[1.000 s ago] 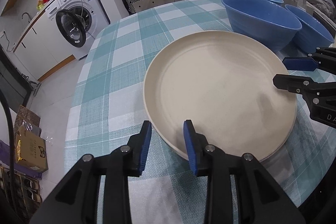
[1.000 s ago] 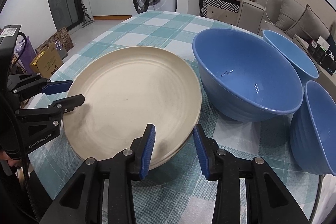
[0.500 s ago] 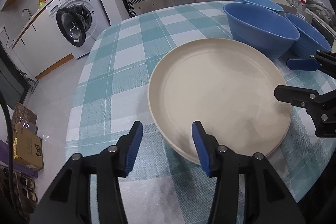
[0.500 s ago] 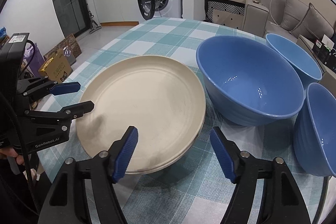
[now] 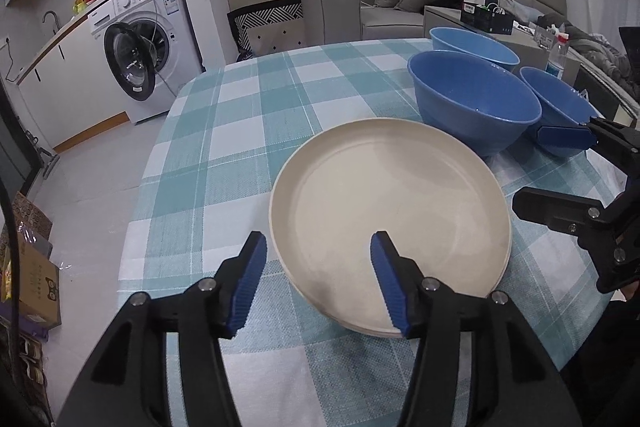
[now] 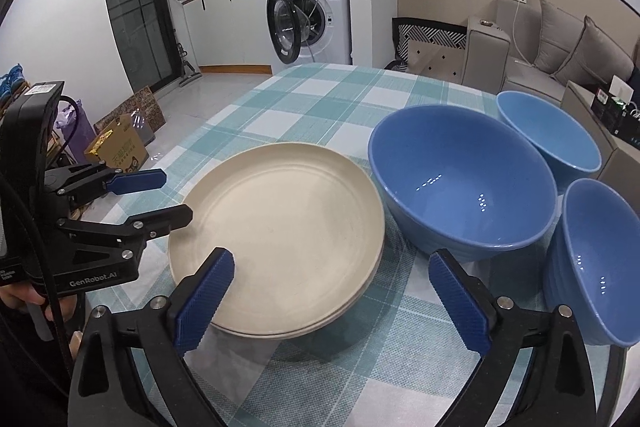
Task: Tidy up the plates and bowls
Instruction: 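Move both grippers toward the large blue bowl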
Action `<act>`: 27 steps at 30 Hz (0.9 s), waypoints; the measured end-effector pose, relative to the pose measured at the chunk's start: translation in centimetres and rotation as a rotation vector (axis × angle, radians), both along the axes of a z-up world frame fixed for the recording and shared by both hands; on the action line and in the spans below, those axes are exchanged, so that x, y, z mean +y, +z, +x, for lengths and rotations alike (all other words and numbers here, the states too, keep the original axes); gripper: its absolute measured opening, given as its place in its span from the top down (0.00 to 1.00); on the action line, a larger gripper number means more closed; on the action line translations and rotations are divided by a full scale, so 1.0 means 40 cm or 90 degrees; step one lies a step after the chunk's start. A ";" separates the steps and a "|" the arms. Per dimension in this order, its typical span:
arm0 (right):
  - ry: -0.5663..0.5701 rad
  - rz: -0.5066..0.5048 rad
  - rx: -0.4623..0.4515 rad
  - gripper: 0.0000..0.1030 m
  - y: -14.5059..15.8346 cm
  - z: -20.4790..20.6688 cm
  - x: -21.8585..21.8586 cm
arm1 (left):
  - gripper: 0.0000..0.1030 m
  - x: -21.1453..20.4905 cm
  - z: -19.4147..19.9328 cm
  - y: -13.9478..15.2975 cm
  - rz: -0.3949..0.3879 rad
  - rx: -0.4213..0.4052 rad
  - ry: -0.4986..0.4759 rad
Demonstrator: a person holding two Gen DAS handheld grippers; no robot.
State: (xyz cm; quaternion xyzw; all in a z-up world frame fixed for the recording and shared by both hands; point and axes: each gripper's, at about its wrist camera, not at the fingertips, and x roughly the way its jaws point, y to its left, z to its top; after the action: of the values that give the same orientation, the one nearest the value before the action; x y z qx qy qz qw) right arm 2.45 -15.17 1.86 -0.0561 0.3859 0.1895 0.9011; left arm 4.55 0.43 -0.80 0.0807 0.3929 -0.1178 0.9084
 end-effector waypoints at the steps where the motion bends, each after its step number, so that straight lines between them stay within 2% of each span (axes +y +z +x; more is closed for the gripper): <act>1: -0.003 -0.003 -0.007 0.02 0.006 -0.002 -0.002 | 0.44 0.002 0.000 0.003 -0.006 -0.002 0.001; 3: -0.005 -0.006 -0.020 0.01 0.017 -0.007 -0.006 | 0.30 0.006 0.000 0.012 -0.016 -0.009 0.006; 4: -0.005 -0.007 -0.024 0.01 0.023 -0.010 -0.008 | 0.17 0.006 0.001 0.016 -0.021 -0.015 0.011; 5: -0.005 -0.008 -0.029 0.01 0.027 -0.013 -0.011 | 0.11 0.008 0.001 0.022 -0.028 -0.024 0.016; 8: -0.009 -0.007 -0.037 0.01 0.040 -0.017 -0.022 | 0.05 0.012 0.004 0.033 -0.052 -0.028 0.019; 17: -0.027 -0.001 -0.059 0.01 0.080 -0.023 -0.065 | 0.00 -0.011 0.030 0.076 -0.108 -0.047 0.000; 27: -0.099 0.019 -0.091 0.01 0.169 -0.010 -0.135 | 0.00 -0.083 0.091 0.156 -0.119 -0.072 -0.026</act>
State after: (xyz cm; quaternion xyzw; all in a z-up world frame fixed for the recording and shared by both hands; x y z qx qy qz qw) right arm 2.03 -20.55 8.60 -0.0258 0.3210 0.1203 0.9390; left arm 8.19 -2.89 5.45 0.0103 0.3267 -0.1677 0.9301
